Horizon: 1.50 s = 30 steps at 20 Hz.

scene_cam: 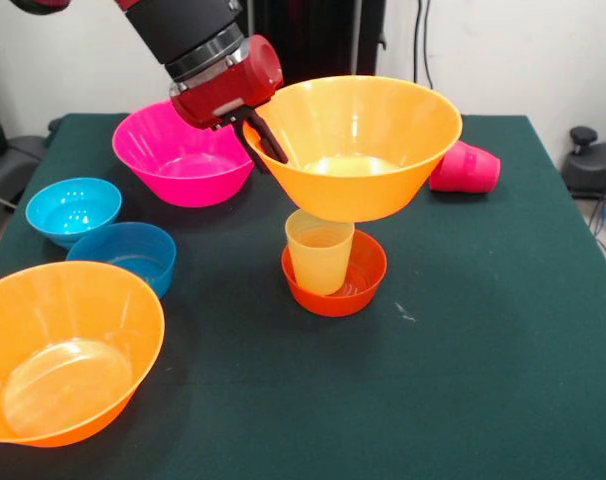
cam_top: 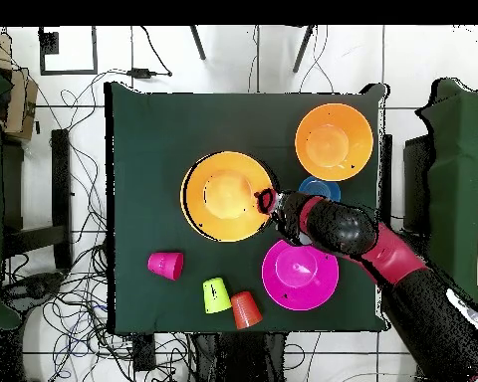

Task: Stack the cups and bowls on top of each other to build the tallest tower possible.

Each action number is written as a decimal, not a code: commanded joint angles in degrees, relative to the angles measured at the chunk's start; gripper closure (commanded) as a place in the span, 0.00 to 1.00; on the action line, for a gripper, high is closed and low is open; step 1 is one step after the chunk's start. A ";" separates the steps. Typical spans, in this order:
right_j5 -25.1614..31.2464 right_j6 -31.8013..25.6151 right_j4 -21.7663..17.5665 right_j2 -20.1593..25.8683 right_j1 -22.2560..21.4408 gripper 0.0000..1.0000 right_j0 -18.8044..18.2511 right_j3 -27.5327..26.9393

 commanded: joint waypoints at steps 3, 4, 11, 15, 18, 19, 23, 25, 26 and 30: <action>2.75 3.83 0.79 -1.69 0.44 1.00 3.42 -6.16; 2.97 3.85 0.72 -1.89 -0.01 1.00 3.50 -6.29; 3.94 4.00 0.81 -2.16 -1.54 1.00 3.62 -6.11; 4.61 4.36 0.90 -2.81 -2.28 1.00 4.21 -6.79; 5.01 3.65 0.74 -2.86 -1.36 1.00 4.26 -7.59; 4.54 3.53 0.47 -2.98 -1.00 1.00 4.31 -7.71; 4.07 3.15 -0.24 -3.44 -0.39 1.00 4.49 -8.06; 3.63 3.06 -0.52 -3.48 -0.16 1.00 4.29 -7.62; 3.60 3.12 -0.58 -3.56 -0.16 1.00 4.23 -7.38; 3.58 2.59 -0.97 -3.69 0.41 1.00 3.99 -7.42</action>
